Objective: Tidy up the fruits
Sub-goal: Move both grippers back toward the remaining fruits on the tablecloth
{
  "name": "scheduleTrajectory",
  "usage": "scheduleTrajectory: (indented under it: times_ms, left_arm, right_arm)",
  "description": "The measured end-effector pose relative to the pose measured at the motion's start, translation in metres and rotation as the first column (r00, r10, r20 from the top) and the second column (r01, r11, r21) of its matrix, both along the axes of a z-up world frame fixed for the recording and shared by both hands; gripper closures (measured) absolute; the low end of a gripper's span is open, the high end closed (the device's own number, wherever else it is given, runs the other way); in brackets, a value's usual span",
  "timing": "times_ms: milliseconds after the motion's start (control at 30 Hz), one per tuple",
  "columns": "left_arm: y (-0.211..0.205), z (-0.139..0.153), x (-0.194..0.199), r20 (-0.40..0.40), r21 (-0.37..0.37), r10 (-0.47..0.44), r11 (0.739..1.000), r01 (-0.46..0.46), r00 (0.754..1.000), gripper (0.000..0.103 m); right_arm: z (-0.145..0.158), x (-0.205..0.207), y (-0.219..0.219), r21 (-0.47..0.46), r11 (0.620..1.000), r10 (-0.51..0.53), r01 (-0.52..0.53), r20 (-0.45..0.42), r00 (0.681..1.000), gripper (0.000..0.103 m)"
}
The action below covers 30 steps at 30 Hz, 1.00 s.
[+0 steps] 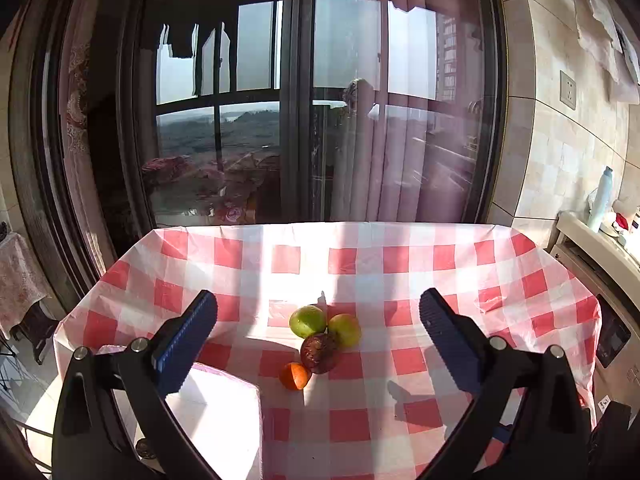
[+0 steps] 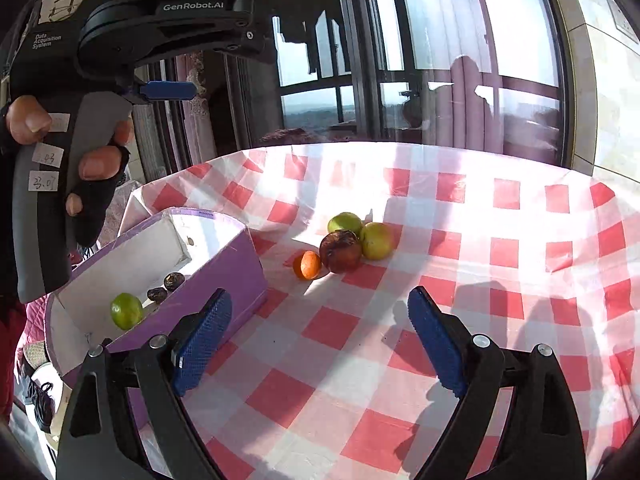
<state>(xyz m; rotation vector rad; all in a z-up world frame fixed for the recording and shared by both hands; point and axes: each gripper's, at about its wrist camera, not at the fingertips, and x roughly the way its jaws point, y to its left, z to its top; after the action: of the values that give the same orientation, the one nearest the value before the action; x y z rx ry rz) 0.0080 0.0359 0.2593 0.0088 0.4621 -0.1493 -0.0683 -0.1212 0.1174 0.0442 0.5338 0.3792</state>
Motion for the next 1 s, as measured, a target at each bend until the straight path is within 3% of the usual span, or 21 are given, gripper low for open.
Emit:
scheduleTrajectory:
  times_ms: [100, 233, 400, 533, 767, 867, 1000]
  left_arm:
    - [-0.043, -0.031, -0.001, -0.007, -0.035, -0.054, 0.998, 0.054, 0.998, 0.002]
    - [-0.075, -0.096, 0.006, -0.089, -0.056, -0.047, 0.998, 0.043, 0.995, 0.002]
    - [-0.077, -0.175, 0.017, -0.198, 0.010, 0.031, 1.000, -0.029, 0.980, 0.002]
    - [-0.062, -0.217, 0.020, -0.248, 0.072, 0.096, 0.994, -0.080, 0.964, 0.002]
    - [-0.040, -0.240, 0.025, -0.301, 0.074, 0.122, 0.992, -0.105, 0.946, 0.002]
    - [-0.037, -0.239, 0.026, -0.293, 0.110, 0.137, 0.988, -0.109, 0.946, 0.002]
    - [-0.033, -0.244, 0.030, -0.326, 0.147, 0.179, 0.980, -0.137, 0.928, 0.002]
  right_arm:
    - [-0.038, 0.013, -0.035, 0.028, 0.994, -0.102, 0.105, -0.098, 0.990, 0.016]
    - [-0.070, 0.022, -0.072, 0.057, 0.977, -0.192, 0.205, -0.174, 0.966, 0.016]
    - [-0.088, 0.034, -0.105, 0.086, 0.948, -0.280, 0.308, -0.240, 0.930, 0.016]
    - [-0.096, 0.053, -0.111, 0.091, 0.940, -0.294, 0.329, -0.273, 0.916, 0.016]
    - [-0.103, 0.095, -0.089, 0.057, 0.955, -0.263, 0.291, -0.292, 0.920, 0.016]
    - [-0.106, 0.117, -0.077, 0.035, 0.964, -0.242, 0.265, -0.310, 0.920, 0.017]
    - [-0.106, 0.142, -0.059, 0.017, 0.982, -0.176, 0.190, -0.304, 0.936, 0.017]
